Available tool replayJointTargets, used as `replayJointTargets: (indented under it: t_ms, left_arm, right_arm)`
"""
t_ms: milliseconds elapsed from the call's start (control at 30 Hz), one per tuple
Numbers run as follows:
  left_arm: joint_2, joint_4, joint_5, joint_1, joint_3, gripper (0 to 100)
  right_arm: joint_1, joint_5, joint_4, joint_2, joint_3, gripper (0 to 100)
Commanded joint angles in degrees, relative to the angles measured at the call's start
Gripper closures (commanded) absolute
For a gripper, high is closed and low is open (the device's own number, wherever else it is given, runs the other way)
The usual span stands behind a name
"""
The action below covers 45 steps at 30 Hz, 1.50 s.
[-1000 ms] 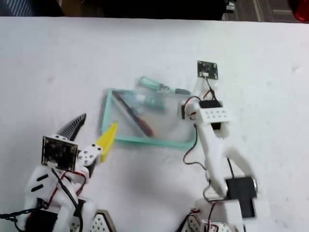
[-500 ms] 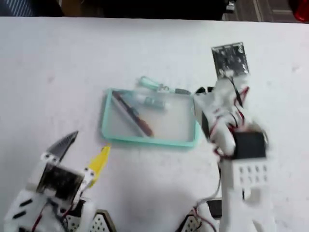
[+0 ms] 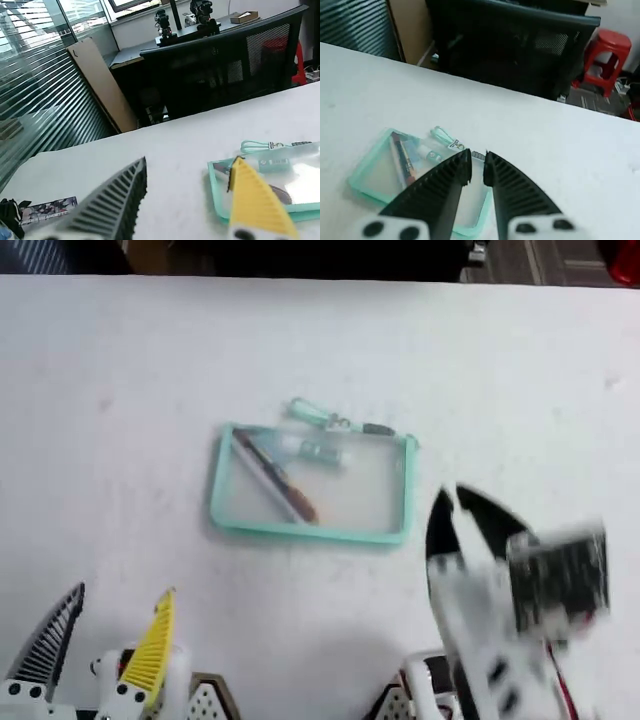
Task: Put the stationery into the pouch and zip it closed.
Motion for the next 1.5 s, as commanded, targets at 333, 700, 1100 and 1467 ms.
replayJointTargets:
  t_ms: [333,700,1100,1467]
  left_arm:
    - [0.5,-16.6,1.8,-1.1,28.1,72]
    - [0.5,-34.4,2.1,-1.1,59.5,72]
    - [0.6,-42.3,2.0,-1.2,76.0,72]
    - [0.6,-28.0,2.0,-0.7,76.0,72]
  right_arm:
    - [-8.9,1.1,-4.7,-23.2,15.5,95.7]
    - [-8.8,1.1,-12.7,-24.1,27.2,95.6]
    - [14.4,0.6,-37.9,-24.1,59.3,95.6]
    - [19.7,0.6,-37.8,-24.0,79.6,95.7]
